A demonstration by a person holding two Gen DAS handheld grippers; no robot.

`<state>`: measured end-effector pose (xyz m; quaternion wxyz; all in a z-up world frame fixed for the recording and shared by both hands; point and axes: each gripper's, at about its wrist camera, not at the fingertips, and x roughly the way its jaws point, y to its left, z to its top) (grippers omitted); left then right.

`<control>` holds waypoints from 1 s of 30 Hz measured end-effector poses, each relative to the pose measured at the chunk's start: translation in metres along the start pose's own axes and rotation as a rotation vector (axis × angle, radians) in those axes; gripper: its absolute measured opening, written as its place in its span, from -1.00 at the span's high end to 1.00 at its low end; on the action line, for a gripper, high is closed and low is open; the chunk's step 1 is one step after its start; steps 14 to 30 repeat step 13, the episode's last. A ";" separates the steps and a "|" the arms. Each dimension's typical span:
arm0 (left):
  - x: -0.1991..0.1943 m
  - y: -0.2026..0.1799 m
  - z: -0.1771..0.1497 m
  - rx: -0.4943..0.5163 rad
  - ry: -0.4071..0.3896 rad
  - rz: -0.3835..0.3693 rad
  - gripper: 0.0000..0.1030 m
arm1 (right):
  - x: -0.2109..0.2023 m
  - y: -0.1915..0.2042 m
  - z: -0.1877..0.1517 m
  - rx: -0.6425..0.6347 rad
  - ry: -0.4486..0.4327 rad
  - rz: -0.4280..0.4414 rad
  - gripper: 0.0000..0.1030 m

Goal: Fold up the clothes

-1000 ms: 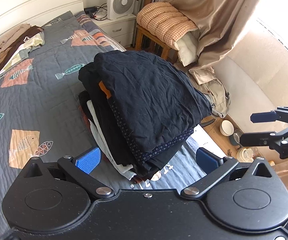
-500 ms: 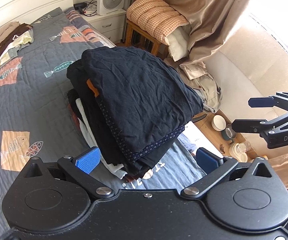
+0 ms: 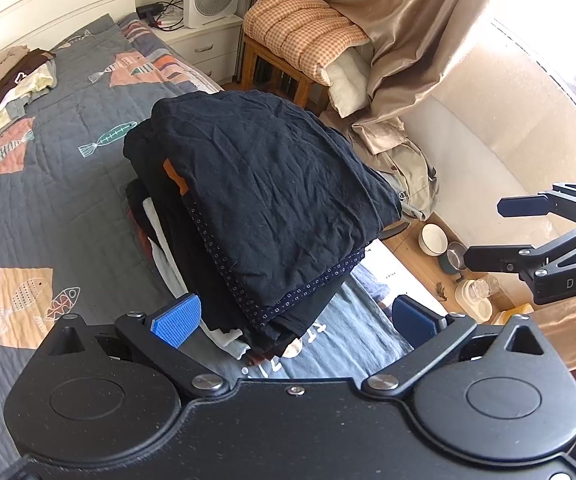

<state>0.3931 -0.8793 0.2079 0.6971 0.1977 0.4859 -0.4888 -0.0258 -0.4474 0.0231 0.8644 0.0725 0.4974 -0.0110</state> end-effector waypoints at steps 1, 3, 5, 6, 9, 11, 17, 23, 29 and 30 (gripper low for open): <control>0.001 0.001 0.000 -0.002 -0.002 0.000 -0.99 | 0.001 0.000 0.000 -0.001 0.006 0.002 -0.82; 0.001 0.001 -0.001 -0.007 -0.002 -0.005 -0.99 | 0.002 0.001 -0.001 0.001 0.012 0.005 -0.82; 0.003 0.000 -0.002 -0.002 0.001 -0.007 -0.99 | 0.002 0.001 -0.003 0.002 0.017 0.003 -0.82; 0.004 0.000 -0.002 -0.002 0.004 -0.008 -0.99 | 0.002 0.001 -0.003 0.002 0.019 0.002 -0.82; 0.003 -0.001 -0.002 0.002 -0.001 -0.019 -0.99 | 0.002 0.001 -0.004 0.003 0.024 0.005 -0.82; 0.001 -0.002 -0.003 0.008 -0.012 -0.024 -0.99 | 0.002 0.001 -0.004 0.003 0.025 0.005 -0.82; 0.000 -0.003 -0.002 0.013 -0.022 -0.029 -0.99 | 0.003 0.001 -0.004 0.000 0.029 0.004 -0.82; 0.000 -0.003 -0.002 0.013 -0.022 -0.029 -0.99 | 0.003 0.001 -0.004 0.000 0.029 0.004 -0.82; 0.000 -0.003 -0.002 0.013 -0.022 -0.029 -0.99 | 0.003 0.001 -0.004 0.000 0.029 0.004 -0.82; 0.000 -0.003 -0.002 0.013 -0.022 -0.029 -0.99 | 0.003 0.001 -0.004 0.000 0.029 0.004 -0.82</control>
